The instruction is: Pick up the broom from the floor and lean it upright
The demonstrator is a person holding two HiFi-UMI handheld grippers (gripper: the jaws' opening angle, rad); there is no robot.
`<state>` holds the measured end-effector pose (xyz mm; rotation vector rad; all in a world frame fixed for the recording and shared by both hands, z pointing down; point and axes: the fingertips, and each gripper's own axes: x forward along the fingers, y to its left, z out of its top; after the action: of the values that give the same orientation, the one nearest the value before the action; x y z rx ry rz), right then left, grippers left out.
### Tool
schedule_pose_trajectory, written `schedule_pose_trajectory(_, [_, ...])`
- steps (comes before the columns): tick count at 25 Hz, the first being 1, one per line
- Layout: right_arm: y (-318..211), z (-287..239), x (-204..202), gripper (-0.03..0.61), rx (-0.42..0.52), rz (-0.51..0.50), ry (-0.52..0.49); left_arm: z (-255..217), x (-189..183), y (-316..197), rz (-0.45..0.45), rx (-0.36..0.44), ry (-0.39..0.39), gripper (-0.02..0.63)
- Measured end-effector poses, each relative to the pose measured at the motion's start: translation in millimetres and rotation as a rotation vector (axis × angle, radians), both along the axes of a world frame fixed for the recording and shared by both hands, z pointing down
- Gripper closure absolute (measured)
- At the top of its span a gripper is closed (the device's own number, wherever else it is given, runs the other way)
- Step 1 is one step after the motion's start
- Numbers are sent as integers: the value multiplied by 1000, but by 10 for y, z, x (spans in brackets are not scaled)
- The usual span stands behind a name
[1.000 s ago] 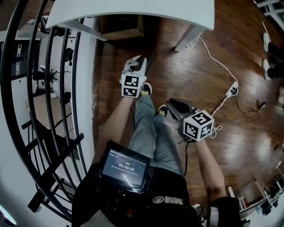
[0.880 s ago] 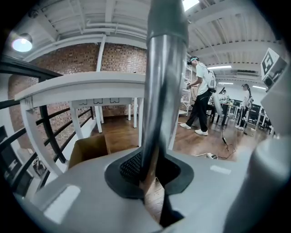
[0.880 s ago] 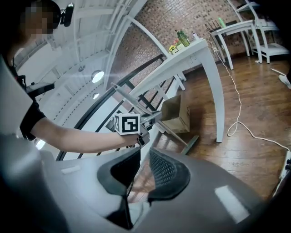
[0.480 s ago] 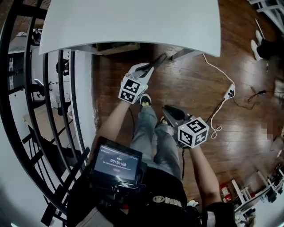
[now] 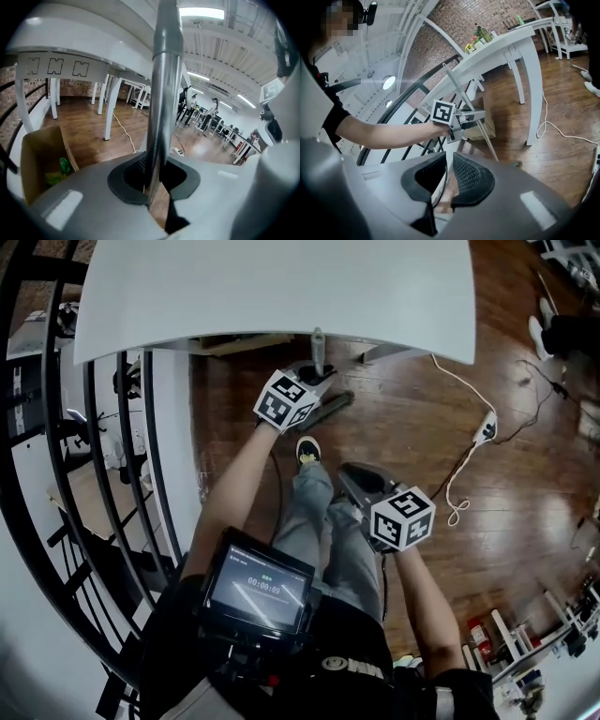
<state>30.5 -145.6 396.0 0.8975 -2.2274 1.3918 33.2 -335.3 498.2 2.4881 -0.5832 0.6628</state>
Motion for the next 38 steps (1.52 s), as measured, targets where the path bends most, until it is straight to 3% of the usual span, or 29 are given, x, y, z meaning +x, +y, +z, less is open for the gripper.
schedule_pose_trajectory(7, [3, 51, 131, 528, -13, 39, 12, 103, -238, -265, -152, 131, -85, 558])
schedule_pose_trajectory(13, [29, 102, 72, 529, -24, 37, 12, 123, -398, -409, -212, 149, -118, 537])
schedule_pose_trajectory(16, [31, 124, 65, 537, -28, 39, 11, 80, -362, -446, -192, 186, -137, 597])
schedule_pose_trajectory(20, [19, 145, 58, 545, -34, 29, 18, 71, -345, -410, -215, 139, -188, 597])
schedule_pose_trajectory(24, [10, 139, 49, 545, -30, 28, 7, 169, -315, -262, -168, 67, -265, 597])
schedule_pose_trajectory(28, [28, 163, 44, 546, -37, 31, 2, 363, -337, -237, -255, -54, -307, 594])
schedule_pose_trajectory(31, [31, 174, 15, 546, -39, 36, -2, 484, -457, -294, -321, -53, -359, 594])
schedule_pose_trajectory(33, [35, 189, 25, 546, -43, 41, -1, 510, -493, -331, -358, -47, -350, 593])
schedule_pose_trajectory(38, [30, 233, 87, 546, -51, 61, -1, 495, -466, -429, -349, 11, -323, 581])
